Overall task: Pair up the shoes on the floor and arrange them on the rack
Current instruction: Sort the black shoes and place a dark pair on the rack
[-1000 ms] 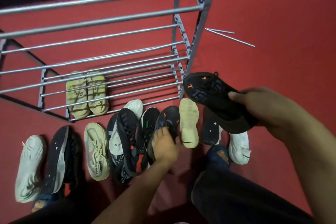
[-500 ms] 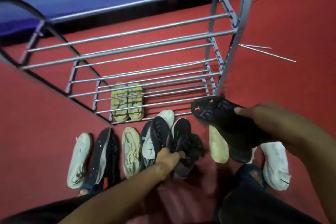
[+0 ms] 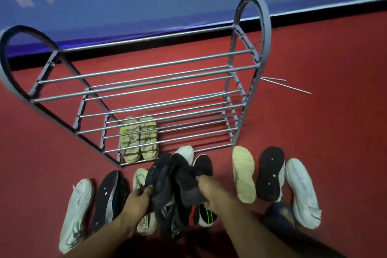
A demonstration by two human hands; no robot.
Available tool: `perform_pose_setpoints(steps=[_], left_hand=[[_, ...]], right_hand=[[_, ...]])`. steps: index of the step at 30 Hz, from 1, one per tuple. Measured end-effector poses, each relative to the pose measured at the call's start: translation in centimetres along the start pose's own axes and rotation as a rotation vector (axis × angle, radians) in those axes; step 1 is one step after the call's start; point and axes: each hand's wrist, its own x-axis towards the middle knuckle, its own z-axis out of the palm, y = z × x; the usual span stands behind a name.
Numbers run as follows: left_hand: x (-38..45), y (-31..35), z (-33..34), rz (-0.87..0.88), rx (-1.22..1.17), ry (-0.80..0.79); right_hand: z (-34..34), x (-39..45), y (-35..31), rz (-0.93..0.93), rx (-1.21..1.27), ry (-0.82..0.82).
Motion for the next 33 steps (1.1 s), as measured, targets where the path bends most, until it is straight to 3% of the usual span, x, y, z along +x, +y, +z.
perform_pose_setpoints(steps=[4, 13, 18, 26, 29, 33], left_hand=[[2.6, 1.4, 0.5, 0.119, 0.151, 0.007], [9.9, 1.7, 2.5, 0.400, 0.411, 0.015], [14.1, 0.7, 5.7, 0.507, 0.247, 0.248], [23.3, 3.3, 9.8, 0.479, 0.106, 0.369], [24.9, 4.2, 11.2, 0.499, 0.171, 0.338], [26.3, 3.6, 12.7, 0.533, 0.340, 0.333]], right_hand=[[-1.7, 1.6, -1.3, -0.058, -0.106, 0.016], [-4.9, 11.1, -4.1, -0.332, -0.317, 0.226], [-2.7, 18.8, -5.2, -0.457, -0.237, 0.266], [2.3, 28.2, -10.7, -0.581, -0.018, 0.317], [2.9, 30.4, -11.3, -0.580, -0.252, 0.362], [2.9, 30.5, -7.8, -0.649, -0.605, 0.680]])
